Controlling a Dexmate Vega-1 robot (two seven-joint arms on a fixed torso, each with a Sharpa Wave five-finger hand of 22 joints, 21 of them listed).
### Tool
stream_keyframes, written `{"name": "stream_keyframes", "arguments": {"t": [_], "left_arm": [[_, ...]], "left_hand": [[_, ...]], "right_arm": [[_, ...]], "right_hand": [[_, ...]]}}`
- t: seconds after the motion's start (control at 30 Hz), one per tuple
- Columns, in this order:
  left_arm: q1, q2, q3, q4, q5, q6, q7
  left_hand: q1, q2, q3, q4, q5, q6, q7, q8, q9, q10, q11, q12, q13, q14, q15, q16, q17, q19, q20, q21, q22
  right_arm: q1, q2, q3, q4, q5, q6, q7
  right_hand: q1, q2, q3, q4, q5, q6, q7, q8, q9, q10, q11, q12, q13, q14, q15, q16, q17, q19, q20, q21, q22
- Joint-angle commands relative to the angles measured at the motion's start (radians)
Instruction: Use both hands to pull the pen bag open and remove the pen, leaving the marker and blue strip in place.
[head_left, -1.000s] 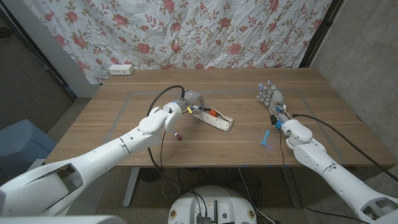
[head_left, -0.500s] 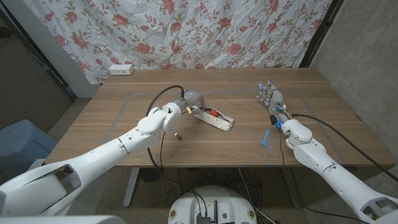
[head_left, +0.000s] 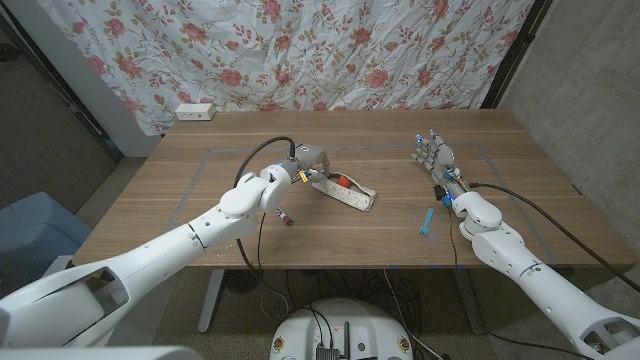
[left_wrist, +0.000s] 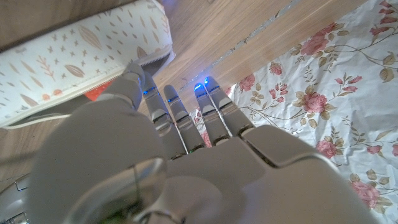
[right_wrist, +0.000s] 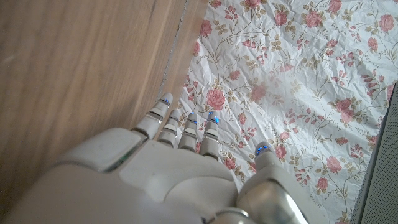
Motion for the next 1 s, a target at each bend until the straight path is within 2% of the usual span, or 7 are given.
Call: {"name": "stream_keyframes", "arguments": {"t": [0.03,0.57,1.0], "left_arm": [[-0.012,-0.006,0.001,0.014,0.010,0.001,0.005],[-0.053,-0.028,0.023,0.074,0.012,-0.032,0.023],[-0.074,-0.045,0.042,0.114,0.010,-0.053,0.051]], "left_hand": [[0.007,0.014,-0.004,-0.006,0.001,-0.002,0.009,0.002,0.004,0.005,0.002,0.002,0.001,0.009,-0.148,-0.002,-0.001,0.005,0.005,0.002,0.003],[0.019,0.026,-0.002,-0.018,0.003,-0.003,0.002,0.002,0.005,0.003,0.000,0.001,0.001,0.006,-0.148,-0.005,-0.002,0.005,0.007,0.002,0.003],[0.027,0.013,-0.008,-0.031,0.002,0.015,0.002,0.009,0.005,0.016,-0.002,0.004,0.001,0.006,-0.148,-0.007,-0.003,0.012,0.002,0.004,0.002]], "right_arm": [[0.001,-0.002,0.001,0.001,0.002,-0.002,0.004],[0.014,0.004,-0.001,0.018,0.005,-0.007,0.007],[0.025,0.011,-0.001,0.036,0.008,-0.004,0.009]], "right_hand": [[-0.002,0.018,0.003,-0.004,0.000,0.009,0.001,-0.001,0.002,0.005,0.005,0.000,0.002,0.002,0.007,0.003,0.005,-0.003,0.003,0.007,0.003],[-0.002,0.019,0.003,-0.005,0.000,0.009,0.000,-0.002,0.002,0.005,0.003,0.000,0.002,0.002,0.008,0.004,0.005,-0.004,0.004,0.007,0.003],[-0.002,0.019,0.003,-0.006,0.000,0.010,0.001,-0.003,0.002,0.006,0.004,0.000,0.002,0.003,0.008,0.004,0.006,-0.004,0.005,0.007,0.003]]}}
